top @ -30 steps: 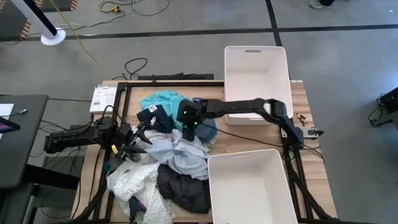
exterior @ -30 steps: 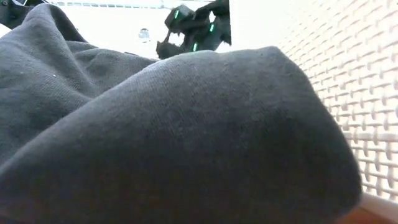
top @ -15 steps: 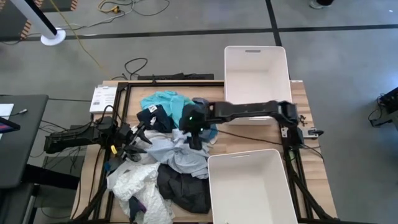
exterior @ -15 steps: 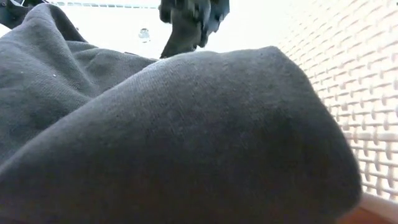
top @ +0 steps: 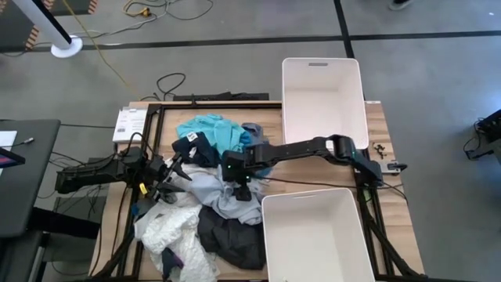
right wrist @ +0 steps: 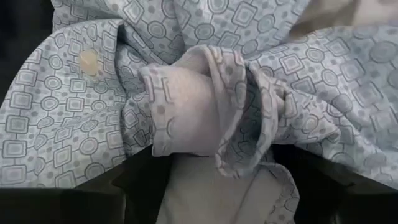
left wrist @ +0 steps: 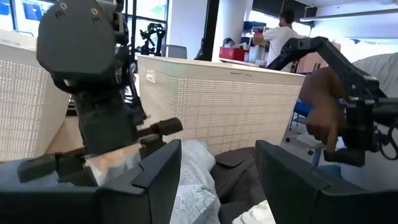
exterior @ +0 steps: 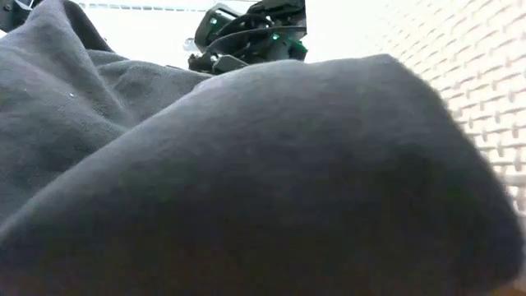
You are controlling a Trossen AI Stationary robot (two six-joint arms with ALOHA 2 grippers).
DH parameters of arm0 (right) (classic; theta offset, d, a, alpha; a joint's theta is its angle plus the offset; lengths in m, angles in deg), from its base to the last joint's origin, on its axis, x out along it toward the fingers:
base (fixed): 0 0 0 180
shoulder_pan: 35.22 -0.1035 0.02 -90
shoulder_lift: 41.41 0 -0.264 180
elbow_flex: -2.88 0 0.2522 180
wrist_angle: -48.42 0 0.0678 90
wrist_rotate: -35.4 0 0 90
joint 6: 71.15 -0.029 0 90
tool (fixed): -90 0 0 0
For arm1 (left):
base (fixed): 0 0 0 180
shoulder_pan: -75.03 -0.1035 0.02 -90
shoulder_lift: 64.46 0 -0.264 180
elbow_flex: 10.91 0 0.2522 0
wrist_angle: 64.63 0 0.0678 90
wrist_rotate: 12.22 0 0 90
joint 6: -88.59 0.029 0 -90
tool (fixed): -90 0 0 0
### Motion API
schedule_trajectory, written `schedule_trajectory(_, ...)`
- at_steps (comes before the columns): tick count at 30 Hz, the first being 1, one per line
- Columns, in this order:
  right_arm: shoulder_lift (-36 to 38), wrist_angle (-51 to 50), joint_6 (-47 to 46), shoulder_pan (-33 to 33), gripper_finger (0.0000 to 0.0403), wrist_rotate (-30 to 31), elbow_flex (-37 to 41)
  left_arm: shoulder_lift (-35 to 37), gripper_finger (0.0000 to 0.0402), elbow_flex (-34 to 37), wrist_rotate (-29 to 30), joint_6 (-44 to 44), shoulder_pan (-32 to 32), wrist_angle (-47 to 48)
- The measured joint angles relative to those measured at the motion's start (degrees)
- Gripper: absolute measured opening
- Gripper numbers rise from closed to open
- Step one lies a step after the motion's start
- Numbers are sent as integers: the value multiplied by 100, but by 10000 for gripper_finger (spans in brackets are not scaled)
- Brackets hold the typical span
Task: Sort clothes
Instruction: Put the blue shirt into the top white laundry bin
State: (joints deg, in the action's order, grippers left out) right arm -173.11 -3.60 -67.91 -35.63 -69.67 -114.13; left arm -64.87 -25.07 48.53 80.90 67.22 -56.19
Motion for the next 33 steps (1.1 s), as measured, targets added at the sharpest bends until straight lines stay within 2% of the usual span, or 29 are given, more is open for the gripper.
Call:
schedule_trajectory(2,-97,15,-1,-10,279,-8,-3,-2,199,0,4,0,0,-2)
schedule_trajectory(4,-138,15,-30,-12,238,-22,-5,0,199,0,20,0,0,-2)
schedule_trajectory(6,-140,17,-56,-9,171,-22,-4,0,199,0,31,0,0,-2)
schedule_trajectory(9,-68,6,-1,26,46,-45,13,0,199,0,40,0,2,-4)
schedule_trajectory(10,-21,-8,26,40,27,-71,25,0,199,0,57,0,0,-4)
schedule_trajectory(16,504,-146,-12,54,12,52,82,0,199,0,204,0,0,-4)
schedule_trajectory(23,1681,-164,213,-74,2,545,-54,-2,199,0,203,0,2,6)
schedule_trajectory(27,2276,-162,477,-172,1,996,-202,0,199,0,203,0,0,9)
schedule_trajectory(33,3020,-563,916,-328,1,2189,-521,0,199,0,201,-2,1,11)
